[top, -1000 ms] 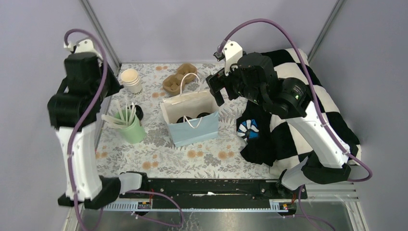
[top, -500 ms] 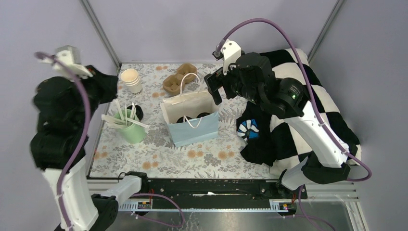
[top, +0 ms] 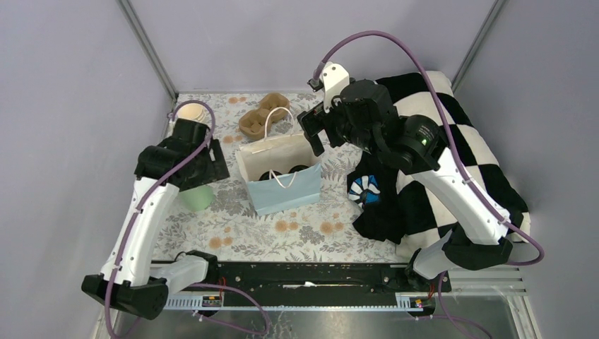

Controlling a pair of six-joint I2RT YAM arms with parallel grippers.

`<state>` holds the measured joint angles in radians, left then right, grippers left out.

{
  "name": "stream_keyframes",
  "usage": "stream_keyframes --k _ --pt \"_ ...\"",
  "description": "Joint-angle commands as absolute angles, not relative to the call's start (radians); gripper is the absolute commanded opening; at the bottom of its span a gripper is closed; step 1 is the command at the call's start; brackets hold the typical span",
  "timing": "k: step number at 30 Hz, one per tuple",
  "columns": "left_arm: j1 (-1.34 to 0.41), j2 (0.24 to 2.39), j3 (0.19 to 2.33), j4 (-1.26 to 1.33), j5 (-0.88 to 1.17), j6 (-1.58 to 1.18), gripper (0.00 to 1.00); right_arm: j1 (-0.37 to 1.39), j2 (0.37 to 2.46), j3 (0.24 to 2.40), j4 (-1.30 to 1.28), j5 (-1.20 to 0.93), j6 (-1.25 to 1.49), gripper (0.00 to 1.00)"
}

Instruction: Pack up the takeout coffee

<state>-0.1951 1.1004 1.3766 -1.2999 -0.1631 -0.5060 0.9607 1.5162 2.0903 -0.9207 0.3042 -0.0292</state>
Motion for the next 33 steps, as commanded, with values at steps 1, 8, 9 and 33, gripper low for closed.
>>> stream_keyframes --k 1,8,9,33 --pt "-0.361 1.112 1.4 -1.369 -0.38 -0.569 0.86 0.955 1.495 2.082 -0.867 0.324 -0.029 1.0" --pt "-0.506 1.194 1.382 -1.445 -0.549 -0.647 0.85 0.954 1.484 2.063 -0.861 0.325 -0.031 1.0" --pt "-0.515 1.204 1.388 -1.448 -0.568 -0.65 0.83 0.954 1.482 2.061 -0.859 0.325 -0.031 1.0" --pt "-0.522 1.294 1.481 -1.457 -0.662 -0.616 0.12 0.955 1.455 2.035 -0.84 0.329 -0.034 1.0"
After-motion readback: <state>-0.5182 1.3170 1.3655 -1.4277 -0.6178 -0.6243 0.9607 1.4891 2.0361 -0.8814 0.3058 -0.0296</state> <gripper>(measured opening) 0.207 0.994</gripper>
